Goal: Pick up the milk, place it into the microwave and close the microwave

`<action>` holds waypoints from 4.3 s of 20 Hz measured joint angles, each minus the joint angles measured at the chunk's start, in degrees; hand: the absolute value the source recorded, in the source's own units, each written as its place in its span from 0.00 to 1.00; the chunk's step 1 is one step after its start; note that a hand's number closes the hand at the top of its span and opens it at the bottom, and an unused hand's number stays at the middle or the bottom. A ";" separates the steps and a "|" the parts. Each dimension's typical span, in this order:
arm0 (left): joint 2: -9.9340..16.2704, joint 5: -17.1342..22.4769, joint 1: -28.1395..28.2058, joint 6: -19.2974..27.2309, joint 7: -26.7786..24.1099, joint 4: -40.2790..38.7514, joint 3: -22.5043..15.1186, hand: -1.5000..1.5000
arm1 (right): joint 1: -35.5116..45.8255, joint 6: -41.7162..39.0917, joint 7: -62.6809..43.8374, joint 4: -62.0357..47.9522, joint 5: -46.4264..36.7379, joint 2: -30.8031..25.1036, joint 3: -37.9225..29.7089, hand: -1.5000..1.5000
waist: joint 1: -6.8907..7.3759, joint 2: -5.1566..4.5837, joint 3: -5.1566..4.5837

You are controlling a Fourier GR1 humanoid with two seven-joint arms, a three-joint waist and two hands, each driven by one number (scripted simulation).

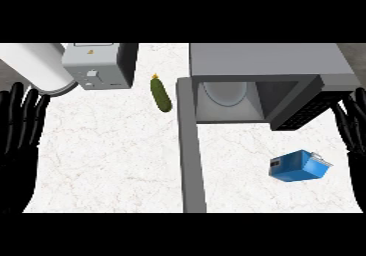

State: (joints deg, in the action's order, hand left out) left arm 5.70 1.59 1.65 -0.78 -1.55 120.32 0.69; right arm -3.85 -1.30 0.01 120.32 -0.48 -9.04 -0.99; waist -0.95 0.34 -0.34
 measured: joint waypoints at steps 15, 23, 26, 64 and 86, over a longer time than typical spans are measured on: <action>0.17 6.42 3.57 -1.15 3.50 -2.34 4.71 0.00 | -12.00 -42.54 9.44 -2.17 46.09 -14.74 0.69 0.00 | 0.50 -0.21 0.51; 0.54 10.55 11.56 -4.98 3.21 3.14 6.82 0.00 | -20.03 -52.41 8.98 -8.29 57.16 -21.10 -11.30 0.00 | 0.78 -0.16 0.39; 0.00 11.29 14.90 -6.70 1.84 4.30 7.06 0.00 | -18.03 -52.98 8.25 -11.53 54.99 -18.74 -14.54 0.00 | 0.97 -0.19 0.39; -5.28 8.63 29.30 -14.82 -7.40 7.98 5.78 0.00 | 5.62 -40.75 30.75 -48.17 4.48 -8.03 -19.68 0.00 | 2.09 -0.48 0.51; -4.83 8.94 29.47 -15.71 -9.07 6.24 5.85 0.00 | 13.75 -26.29 49.50 -74.00 -4.58 -13.77 -2.18 0.00 | 3.19 -0.89 0.67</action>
State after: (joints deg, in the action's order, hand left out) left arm 0.87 10.53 31.12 -16.49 -10.62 126.56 6.53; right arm 9.91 -27.59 49.52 46.33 -5.06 -22.81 -3.17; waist 2.24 -0.55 0.32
